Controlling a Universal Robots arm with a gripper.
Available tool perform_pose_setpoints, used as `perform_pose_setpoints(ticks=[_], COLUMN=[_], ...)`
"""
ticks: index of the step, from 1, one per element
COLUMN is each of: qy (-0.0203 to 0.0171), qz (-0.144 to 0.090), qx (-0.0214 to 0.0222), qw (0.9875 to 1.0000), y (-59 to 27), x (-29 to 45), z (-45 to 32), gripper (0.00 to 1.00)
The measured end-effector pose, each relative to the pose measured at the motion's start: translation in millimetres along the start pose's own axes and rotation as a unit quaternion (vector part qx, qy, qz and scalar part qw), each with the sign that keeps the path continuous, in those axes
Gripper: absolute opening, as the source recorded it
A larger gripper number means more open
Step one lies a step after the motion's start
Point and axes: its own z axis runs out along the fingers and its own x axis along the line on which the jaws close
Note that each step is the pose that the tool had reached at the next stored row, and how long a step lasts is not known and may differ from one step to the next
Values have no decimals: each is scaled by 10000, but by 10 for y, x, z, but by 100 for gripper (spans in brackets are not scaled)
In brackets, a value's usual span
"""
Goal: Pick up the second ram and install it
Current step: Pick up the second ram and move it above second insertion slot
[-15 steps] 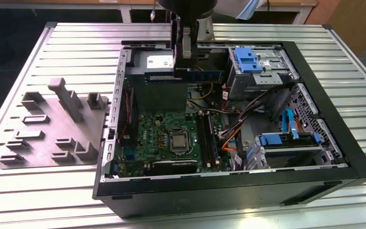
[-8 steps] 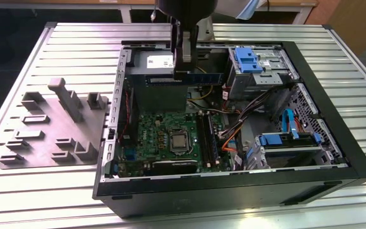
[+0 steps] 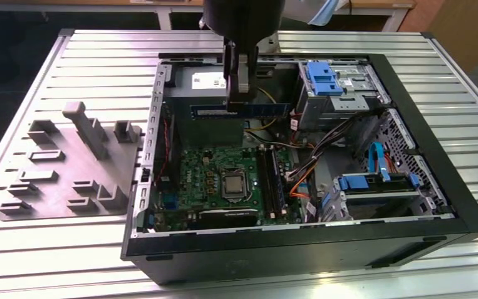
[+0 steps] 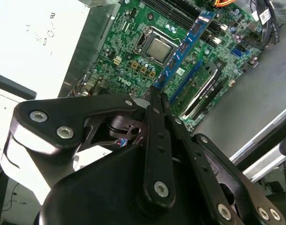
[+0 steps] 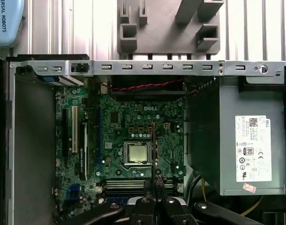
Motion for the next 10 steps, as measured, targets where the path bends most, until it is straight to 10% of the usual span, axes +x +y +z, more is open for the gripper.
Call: perform_pose_setpoints(ticks=[10], qy=[0], qz=[0], qx=[0], qw=[10000], y=[-8], x=[6], z=[182], gripper=[12])
